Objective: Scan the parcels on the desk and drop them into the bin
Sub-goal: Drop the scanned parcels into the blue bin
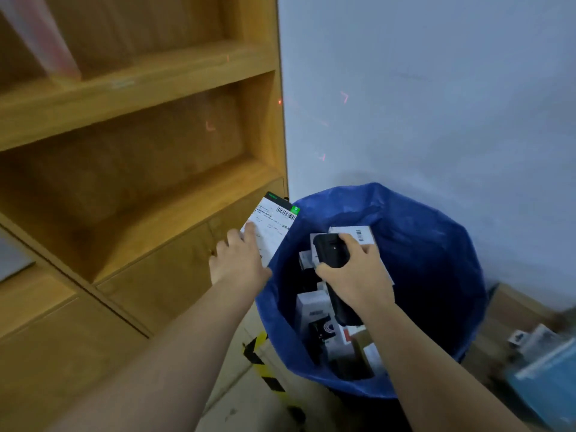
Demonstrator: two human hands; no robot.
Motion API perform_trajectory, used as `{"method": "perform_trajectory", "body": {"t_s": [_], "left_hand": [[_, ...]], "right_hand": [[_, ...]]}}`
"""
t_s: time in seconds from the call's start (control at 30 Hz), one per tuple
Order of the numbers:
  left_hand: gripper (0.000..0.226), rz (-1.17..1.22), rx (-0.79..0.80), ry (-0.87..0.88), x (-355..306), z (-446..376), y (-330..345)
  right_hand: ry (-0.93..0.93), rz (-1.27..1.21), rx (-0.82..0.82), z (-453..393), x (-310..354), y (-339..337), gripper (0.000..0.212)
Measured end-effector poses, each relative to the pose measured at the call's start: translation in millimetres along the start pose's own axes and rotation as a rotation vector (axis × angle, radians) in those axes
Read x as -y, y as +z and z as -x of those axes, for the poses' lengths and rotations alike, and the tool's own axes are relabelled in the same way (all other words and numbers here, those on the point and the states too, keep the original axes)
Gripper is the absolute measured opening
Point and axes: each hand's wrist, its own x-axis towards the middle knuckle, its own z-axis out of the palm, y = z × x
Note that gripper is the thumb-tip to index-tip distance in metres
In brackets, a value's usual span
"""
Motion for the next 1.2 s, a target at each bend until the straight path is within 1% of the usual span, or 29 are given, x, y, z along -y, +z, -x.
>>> {"method": "perform_trajectory", "body": {"t_s": [0.1, 0.2, 0.33, 0.43, 0.53, 0.63, 0.73, 0.8, 0.87, 0.93, 1.07, 1.2], "left_hand": [[0.102, -0.003, 0.067, 0.093, -22, -36, 17], [0.1, -0.005, 0.15, 0.201, -42, -69, 41], [0.101, -0.008, 0.283, 0.348, -63, -107, 81], [0.102, -0.031, 0.407, 0.441, -72, -126, 115], [0.104, -0.062, 0.53, 0.497, -76, -139, 148], [0.113, -0.065, 0.588, 0.558, -74, -146, 179], [0.12, -0.09, 0.621, 0.665, -73, -149, 207], [0.119, -0.175, 0.662, 0.751, -75, -149, 224], [0.119, -0.268, 0.716, 0.799, -75, -149, 239], [0.12, -0.333, 0.758, 0.806, -74, -152, 253], [0.12, -0.376, 0.733, 0.827, -77, -158, 274], [0.123, -0.408, 0.749, 0.81, -83, -155, 280]], "right_hand": [[0.099, -0.018, -0.027, -26, -14, 7, 0.069], [0.237, -0.032, -0.057, -46, -29, 17, 0.075], [0.423, -0.043, -0.156, -67, -51, 38, 0.079], [0.573, -0.081, -0.211, -78, -65, 62, 0.081], [0.709, -0.122, -0.263, -85, -76, 90, 0.08], [0.823, -0.147, -0.314, -91, -87, 116, 0.078], [0.911, -0.152, -0.334, -96, -99, 134, 0.078], [0.968, -0.157, -0.342, -99, -111, 142, 0.08], [1.013, -0.161, -0.357, -101, -124, 146, 0.08], [1.048, -0.163, -0.358, -101, -136, 149, 0.08], [1.074, -0.163, -0.369, -104, -154, 151, 0.081], [1.078, -0.171, -0.393, -103, -158, 148, 0.083]]}}
